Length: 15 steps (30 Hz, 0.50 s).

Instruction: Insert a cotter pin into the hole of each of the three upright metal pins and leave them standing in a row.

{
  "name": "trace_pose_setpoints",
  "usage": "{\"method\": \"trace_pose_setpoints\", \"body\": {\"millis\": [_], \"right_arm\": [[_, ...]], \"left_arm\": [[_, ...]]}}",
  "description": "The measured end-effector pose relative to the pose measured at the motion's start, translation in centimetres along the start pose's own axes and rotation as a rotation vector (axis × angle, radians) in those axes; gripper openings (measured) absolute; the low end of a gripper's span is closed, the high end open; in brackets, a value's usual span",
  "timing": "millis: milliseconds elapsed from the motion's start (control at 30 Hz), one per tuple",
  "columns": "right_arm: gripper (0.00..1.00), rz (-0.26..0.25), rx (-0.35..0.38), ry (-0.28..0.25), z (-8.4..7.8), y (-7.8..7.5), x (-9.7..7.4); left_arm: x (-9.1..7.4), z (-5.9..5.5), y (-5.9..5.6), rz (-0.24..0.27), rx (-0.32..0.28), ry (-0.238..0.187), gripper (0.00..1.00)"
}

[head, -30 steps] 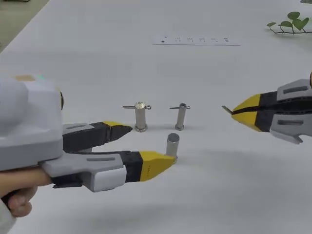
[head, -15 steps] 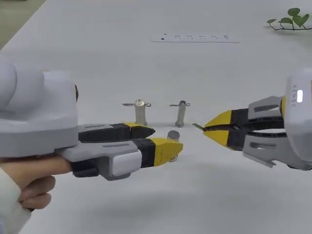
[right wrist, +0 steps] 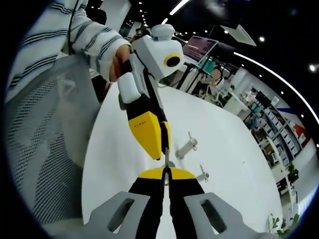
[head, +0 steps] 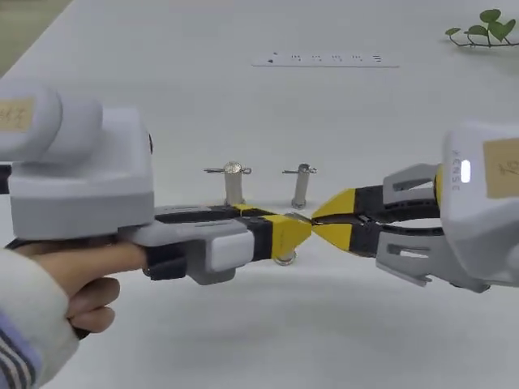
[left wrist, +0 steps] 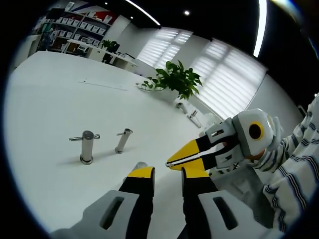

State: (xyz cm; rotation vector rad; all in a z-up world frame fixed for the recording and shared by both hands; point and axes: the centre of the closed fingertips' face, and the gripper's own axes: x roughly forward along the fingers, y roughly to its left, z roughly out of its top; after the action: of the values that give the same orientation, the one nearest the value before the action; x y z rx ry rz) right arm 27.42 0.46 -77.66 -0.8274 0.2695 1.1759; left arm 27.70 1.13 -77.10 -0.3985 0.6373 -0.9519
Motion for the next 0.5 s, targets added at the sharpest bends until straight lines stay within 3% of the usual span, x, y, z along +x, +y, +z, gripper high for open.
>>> {"method": "trace_pose_setpoints", "body": {"millis": [500], "right_arm": [[0.02,0.015,-0.030,-0.007,0.34,0.24,0.26]], "left_arm": [[0.31,-0.05,-0.21,0.002,-0.058,0.000,0.04]]}}
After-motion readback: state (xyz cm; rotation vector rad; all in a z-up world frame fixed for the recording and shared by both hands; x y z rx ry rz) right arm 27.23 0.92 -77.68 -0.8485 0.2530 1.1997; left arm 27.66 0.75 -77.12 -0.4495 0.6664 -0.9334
